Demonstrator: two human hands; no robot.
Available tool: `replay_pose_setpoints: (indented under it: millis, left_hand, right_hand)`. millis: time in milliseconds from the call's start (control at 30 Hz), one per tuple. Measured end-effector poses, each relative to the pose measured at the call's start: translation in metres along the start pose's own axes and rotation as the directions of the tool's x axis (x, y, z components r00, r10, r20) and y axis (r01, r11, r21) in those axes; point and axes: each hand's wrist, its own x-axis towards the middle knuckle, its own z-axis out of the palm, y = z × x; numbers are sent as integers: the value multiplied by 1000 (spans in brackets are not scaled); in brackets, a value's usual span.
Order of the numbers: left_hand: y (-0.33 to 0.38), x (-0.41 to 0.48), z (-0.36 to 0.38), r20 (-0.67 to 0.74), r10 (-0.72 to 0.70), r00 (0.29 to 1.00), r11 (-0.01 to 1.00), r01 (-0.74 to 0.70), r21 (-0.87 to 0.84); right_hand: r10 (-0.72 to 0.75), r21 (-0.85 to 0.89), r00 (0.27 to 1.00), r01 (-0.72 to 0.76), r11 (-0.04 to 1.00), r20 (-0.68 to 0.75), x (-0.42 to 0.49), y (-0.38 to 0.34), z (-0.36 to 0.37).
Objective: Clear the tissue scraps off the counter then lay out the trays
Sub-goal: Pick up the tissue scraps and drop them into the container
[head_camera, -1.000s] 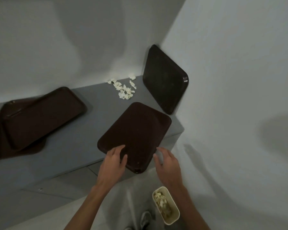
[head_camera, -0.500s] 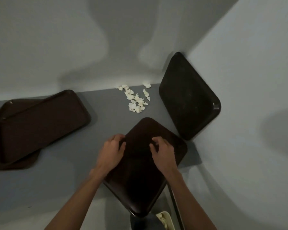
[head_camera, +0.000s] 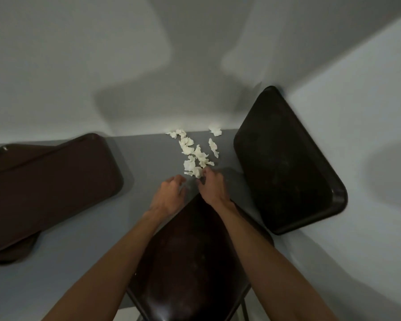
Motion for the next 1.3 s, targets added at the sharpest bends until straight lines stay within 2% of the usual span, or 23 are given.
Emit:
replay_pose_setpoints:
  millis: [233,367,500,600,667,733,800,867,933,1000,1067,1133,1200,1300]
  left_hand:
    - [-15,16,2,-33,-42,999,996,39,-85]
    - [-23,16,7,-63,-64,996,980,51,-190]
    - [-19,12,8,-131,-75,989,953,32,-303]
    - [-5,9,3,-123,-128,984,905,65,-421]
    - [10,10,0,-50,-213,976,796,144,-587]
    - [26,10,-5,94,-318,944,544,263,-797]
    - [36,7,-12,222,-360,906,318,343,-884]
    - [37,3,-17,277,-354,893,195,360,-912]
    - [35,2,-21,298,-342,891,141,363,-921]
    - [31,4,-23,262,-345,901,188,340,-921]
    - [25,5,-24,185,-367,912,293,302,-907]
    - [16,7,-26,100,-413,905,390,275,-879]
    - [6,7,-29,64,-471,880,430,293,-854]
    - [-9,4,-34,6,-546,838,483,321,-814]
  right_hand:
    - [-28,-74,998,33,997,64,41,0,28]
    - [-48,-10,998,49,999,44,32,8,31]
    - [-33,138,999,31,990,13,15,8,15]
    - [-55,220,998,60,974,-28,-5,-1,0]
    - [-68,254,997,71,965,-22,-19,-13,-5]
    - [-75,332,997,70,941,1,-31,-27,-8]
    - [-77,419,997,69,906,2,-39,-42,-9]
    - [-53,483,998,62,874,-31,-43,-52,-10]
    - [-19,489,998,47,871,-62,-42,-60,-9]
    - [-34,405,996,64,912,-82,-38,-64,-6]
    - [-114,330,992,126,936,-55,-33,-67,-7]
    - [-197,371,979,165,914,51,-25,-70,-11]
    - [-198,385,975,145,912,102,-11,-71,-14]
    - [-166,199,986,161,967,6,23,-61,-6]
